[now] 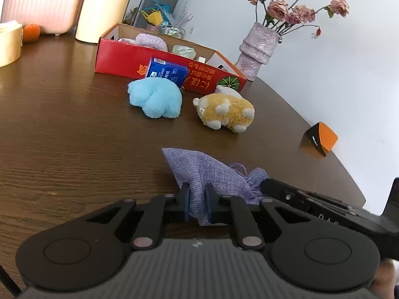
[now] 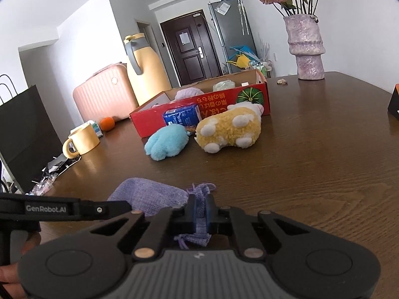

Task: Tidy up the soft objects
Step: 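Carry the purple pouch with both grippers over the cardboard box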

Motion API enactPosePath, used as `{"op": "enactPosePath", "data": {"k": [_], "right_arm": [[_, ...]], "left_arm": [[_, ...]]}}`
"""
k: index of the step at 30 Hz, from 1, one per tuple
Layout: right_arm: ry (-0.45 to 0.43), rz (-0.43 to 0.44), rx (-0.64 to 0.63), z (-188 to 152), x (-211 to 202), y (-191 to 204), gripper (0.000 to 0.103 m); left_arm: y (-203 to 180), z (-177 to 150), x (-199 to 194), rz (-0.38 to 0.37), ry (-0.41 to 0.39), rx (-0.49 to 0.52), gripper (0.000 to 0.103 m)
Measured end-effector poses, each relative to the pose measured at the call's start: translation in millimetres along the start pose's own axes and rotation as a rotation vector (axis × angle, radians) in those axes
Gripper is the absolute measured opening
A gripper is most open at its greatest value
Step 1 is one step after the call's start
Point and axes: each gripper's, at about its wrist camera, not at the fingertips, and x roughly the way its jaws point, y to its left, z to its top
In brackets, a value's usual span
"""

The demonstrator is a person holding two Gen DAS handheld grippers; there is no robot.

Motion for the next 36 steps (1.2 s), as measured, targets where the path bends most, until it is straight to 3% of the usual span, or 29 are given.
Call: {"op": "enactPosePath", "data": {"k": [6,13,17,21,24,28,33,36], "right_arm": [[-0.021,0.009,-0.008,0,-8,4,0.002],[-0.062,0.019,-0.027,14,-7,7,0.003],[-0.054,0.023,-0.002,23,3,-2,0.029],[-0.019,0.056,0.029,18,14,-6,0.032],[0.016,0.007,0.01,13,28,-5,0.028],[0.027,0.029,0.04,14,34,-12,0.005],[-0.028,0.035,-0.001,27,24,-4,0.004],[-0.088,0.049,-0.021,53,18,-4,0.004]], "left_arm": [[-1,2,-9,-0.028,-0.023,0.006,0.01],[-6,30,-8,-0.046,-0.081,0.049,0.009],[2,29,8,-0.021,-0.033,0.032,0.009],[10,20,16,-0.009,-0.009,0.027,0.009],[14,20,15,-0.014,-0.01,0.022,0.009],[12,24,12,-0.013,-0.028,0.034,0.009],[4,51,-1,-0.054,-0.12,0.092,0.008],[-4,95,1,-0.067,-0.187,0.149,0.008]]}}
